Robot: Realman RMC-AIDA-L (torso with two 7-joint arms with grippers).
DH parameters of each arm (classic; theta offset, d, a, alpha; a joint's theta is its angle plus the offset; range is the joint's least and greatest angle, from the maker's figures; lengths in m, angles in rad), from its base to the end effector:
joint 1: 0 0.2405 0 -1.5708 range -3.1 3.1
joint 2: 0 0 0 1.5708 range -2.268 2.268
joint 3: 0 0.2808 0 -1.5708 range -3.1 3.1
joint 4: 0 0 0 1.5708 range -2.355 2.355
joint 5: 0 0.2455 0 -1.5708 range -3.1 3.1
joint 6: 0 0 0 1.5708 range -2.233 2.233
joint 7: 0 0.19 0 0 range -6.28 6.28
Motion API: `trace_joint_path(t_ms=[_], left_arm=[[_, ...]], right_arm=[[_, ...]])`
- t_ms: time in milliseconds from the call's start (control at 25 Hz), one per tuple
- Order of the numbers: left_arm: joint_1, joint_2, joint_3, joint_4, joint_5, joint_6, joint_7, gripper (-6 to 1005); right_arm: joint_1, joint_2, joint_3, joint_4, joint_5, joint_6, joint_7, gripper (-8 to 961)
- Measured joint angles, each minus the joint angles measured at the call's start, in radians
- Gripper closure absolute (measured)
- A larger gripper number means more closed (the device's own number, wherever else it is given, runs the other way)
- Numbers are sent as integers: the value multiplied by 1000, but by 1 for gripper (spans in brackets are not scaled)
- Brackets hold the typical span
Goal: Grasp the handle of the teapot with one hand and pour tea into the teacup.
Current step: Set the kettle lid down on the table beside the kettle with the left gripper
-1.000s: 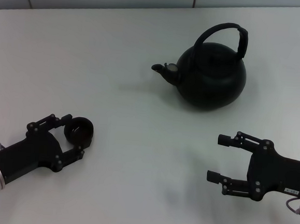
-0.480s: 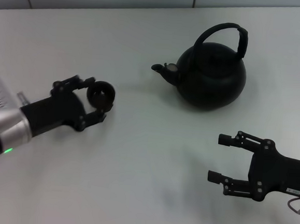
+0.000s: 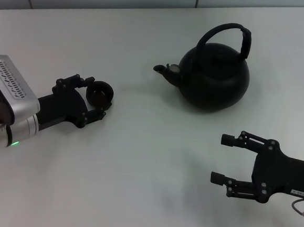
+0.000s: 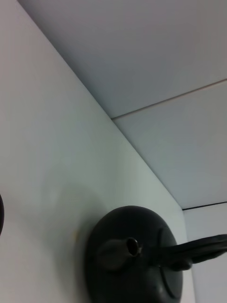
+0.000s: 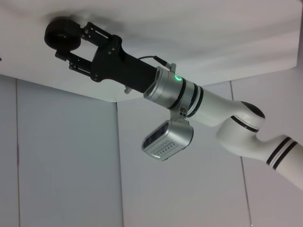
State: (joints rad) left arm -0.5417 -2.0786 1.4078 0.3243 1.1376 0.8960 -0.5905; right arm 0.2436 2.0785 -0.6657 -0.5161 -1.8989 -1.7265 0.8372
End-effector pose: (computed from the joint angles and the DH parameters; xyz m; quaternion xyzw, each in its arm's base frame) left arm -0.3100 0.4137 -0.1455 -0.9409 -0.0517 -0.1288 0.3089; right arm 0.3493 0.2652 -0.0607 -0.9299 0.1204 0.2973 0.1800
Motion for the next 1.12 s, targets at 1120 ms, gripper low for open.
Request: trace_joint_path(t_ms=[1120], left_arm=[[5, 0, 10, -17, 2, -23, -35, 287]], right_arm=[[5, 2, -4, -1, 0, 1, 0, 126]])
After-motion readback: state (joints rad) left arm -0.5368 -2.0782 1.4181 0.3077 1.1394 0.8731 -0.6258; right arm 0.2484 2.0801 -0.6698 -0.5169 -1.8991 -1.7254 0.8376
